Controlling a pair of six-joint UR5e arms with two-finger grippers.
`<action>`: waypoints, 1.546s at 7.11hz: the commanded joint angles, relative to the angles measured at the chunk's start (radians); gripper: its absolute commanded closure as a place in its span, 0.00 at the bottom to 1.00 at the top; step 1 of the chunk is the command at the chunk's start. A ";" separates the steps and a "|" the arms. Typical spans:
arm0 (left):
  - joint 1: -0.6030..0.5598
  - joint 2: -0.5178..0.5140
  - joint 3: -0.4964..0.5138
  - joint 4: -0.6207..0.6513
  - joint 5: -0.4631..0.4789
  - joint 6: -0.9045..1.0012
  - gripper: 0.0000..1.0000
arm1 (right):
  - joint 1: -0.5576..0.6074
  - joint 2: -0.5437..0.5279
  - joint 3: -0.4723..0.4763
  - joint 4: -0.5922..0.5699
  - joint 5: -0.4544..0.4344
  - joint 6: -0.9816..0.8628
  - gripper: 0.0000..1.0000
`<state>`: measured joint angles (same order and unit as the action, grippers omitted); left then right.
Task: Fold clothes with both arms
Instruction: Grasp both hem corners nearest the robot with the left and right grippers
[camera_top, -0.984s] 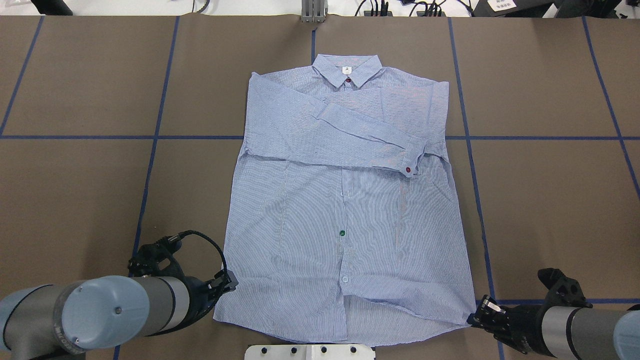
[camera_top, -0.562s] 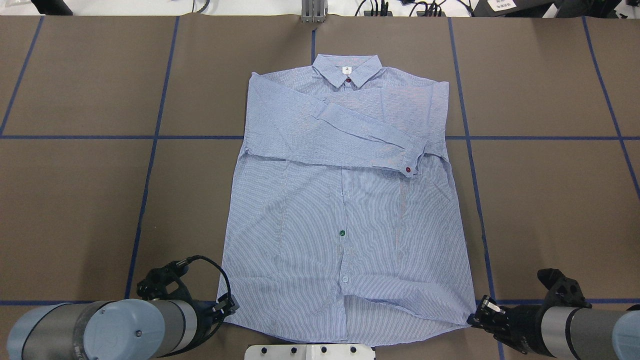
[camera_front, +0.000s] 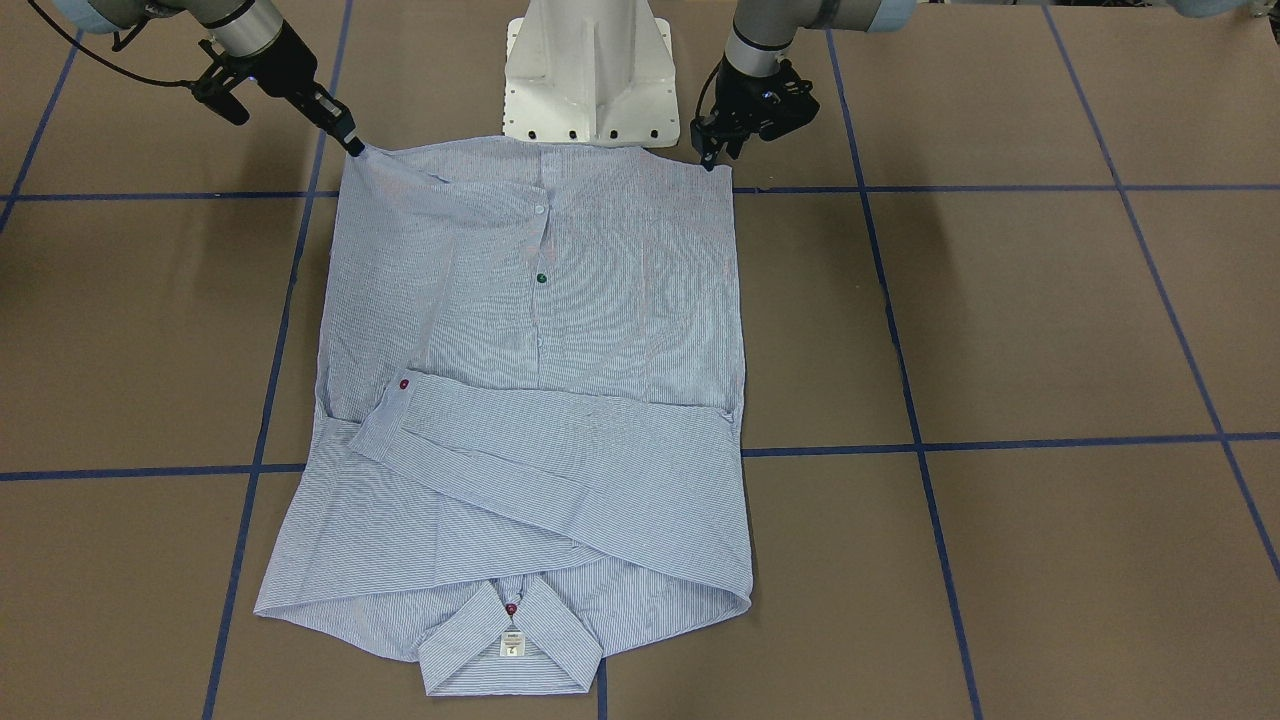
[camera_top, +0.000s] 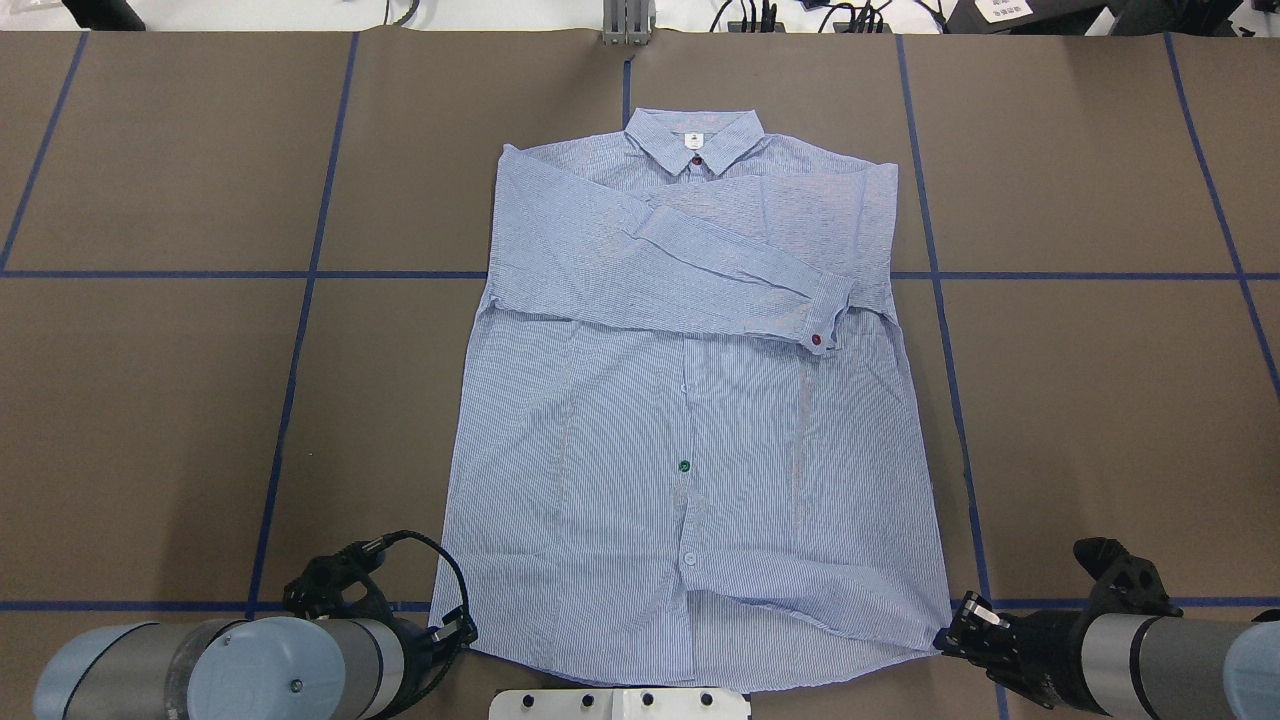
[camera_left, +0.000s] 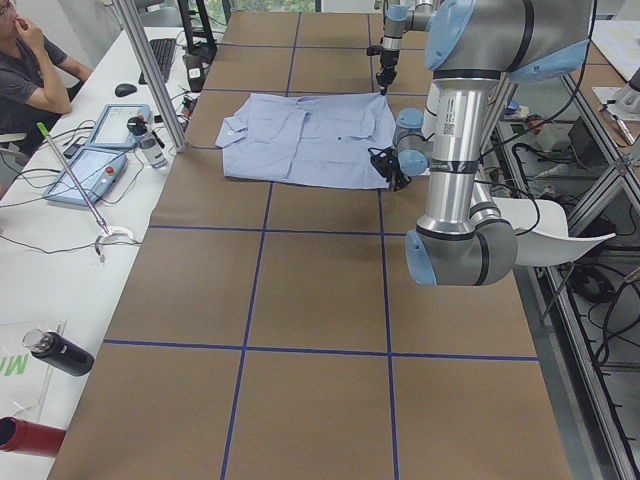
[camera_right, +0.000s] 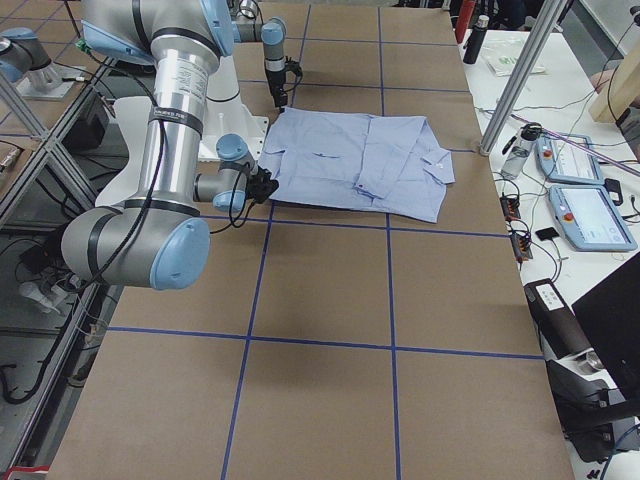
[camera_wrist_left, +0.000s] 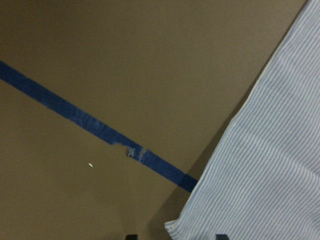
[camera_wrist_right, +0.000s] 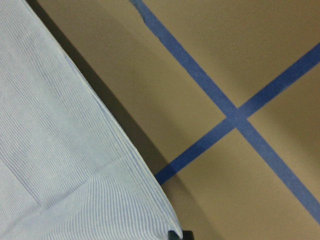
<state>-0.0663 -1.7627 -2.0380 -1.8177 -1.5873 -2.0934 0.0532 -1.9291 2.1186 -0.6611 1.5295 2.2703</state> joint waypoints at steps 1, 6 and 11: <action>0.000 -0.011 0.004 0.000 0.003 0.000 0.84 | 0.002 0.001 0.001 0.000 0.000 0.000 1.00; -0.024 0.003 -0.007 0.008 0.032 0.067 0.45 | 0.004 0.001 0.003 0.000 0.000 0.000 1.00; -0.024 0.003 -0.001 0.006 0.030 0.070 0.96 | 0.005 -0.001 0.006 0.000 0.000 0.000 1.00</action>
<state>-0.0904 -1.7597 -2.0378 -1.8116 -1.5563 -2.0233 0.0582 -1.9296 2.1230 -0.6611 1.5294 2.2703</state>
